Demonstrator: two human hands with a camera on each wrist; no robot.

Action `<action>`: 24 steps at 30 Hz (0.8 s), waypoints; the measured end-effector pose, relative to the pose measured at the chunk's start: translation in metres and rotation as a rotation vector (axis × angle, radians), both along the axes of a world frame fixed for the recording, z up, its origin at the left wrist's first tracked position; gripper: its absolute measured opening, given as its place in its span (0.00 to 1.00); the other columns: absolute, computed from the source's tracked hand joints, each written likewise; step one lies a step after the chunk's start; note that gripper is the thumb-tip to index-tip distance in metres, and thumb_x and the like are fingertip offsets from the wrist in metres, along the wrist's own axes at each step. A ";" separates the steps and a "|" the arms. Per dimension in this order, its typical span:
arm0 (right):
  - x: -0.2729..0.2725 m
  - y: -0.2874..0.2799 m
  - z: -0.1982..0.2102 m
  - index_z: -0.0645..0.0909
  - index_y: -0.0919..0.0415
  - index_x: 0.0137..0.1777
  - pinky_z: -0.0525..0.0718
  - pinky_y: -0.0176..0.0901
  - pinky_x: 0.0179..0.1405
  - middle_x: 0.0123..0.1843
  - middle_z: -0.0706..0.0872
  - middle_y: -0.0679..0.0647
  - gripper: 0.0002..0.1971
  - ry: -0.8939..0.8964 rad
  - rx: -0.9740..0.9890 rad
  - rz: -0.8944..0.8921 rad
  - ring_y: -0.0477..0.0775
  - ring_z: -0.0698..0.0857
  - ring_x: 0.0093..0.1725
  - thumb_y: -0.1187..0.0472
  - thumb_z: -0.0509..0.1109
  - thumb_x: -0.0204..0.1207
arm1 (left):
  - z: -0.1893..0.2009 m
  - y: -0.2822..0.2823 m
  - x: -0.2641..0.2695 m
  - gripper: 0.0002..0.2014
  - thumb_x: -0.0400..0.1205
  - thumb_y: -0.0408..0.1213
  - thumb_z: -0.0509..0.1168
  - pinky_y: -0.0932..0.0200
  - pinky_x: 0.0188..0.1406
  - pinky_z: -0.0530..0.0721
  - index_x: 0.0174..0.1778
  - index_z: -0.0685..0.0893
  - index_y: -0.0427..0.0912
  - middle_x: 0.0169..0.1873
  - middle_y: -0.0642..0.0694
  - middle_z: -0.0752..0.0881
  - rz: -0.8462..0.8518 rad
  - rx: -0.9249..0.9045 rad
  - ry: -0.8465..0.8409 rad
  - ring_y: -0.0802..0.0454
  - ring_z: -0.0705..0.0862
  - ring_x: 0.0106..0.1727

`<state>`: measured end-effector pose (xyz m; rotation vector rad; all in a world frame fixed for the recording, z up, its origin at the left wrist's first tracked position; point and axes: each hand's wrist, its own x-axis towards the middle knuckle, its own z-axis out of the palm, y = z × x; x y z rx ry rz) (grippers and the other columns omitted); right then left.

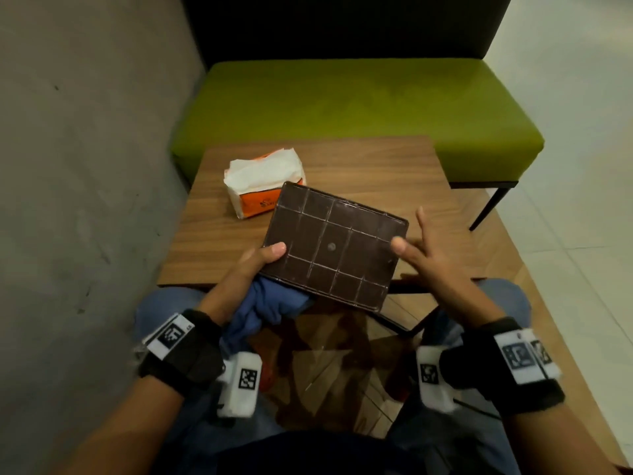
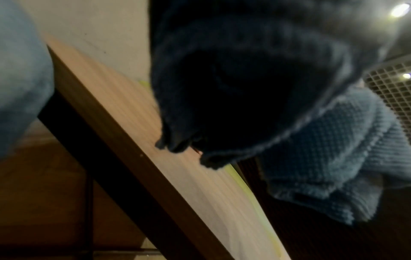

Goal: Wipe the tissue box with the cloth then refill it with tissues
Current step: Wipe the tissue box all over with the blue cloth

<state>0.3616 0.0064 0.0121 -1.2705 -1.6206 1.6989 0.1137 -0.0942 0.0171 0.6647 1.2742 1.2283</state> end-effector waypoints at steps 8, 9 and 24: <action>-0.034 -0.004 -0.033 0.68 0.49 0.77 0.82 0.65 0.66 0.71 0.82 0.59 0.39 0.478 -0.207 -0.149 0.62 0.85 0.66 0.48 0.79 0.67 | 0.013 0.020 0.007 0.25 0.76 0.57 0.60 0.58 0.60 0.78 0.64 0.78 0.46 0.59 0.49 0.84 0.163 -0.047 0.148 0.54 0.83 0.55; -0.035 -0.001 -0.034 0.67 0.49 0.78 0.82 0.66 0.65 0.71 0.82 0.59 0.38 0.495 -0.190 -0.168 0.63 0.84 0.67 0.48 0.78 0.68 | 0.012 0.021 0.001 0.24 0.78 0.60 0.58 0.56 0.58 0.79 0.62 0.78 0.47 0.58 0.50 0.84 0.143 -0.064 0.162 0.53 0.82 0.56; -0.062 0.026 -0.021 0.60 0.44 0.82 0.81 0.72 0.63 0.73 0.79 0.59 0.48 0.470 0.028 -0.341 0.63 0.84 0.67 0.49 0.78 0.62 | 0.021 0.062 0.050 0.27 0.77 0.31 0.65 0.58 0.75 0.68 0.74 0.73 0.42 0.74 0.43 0.72 -0.133 0.828 1.410 0.49 0.71 0.72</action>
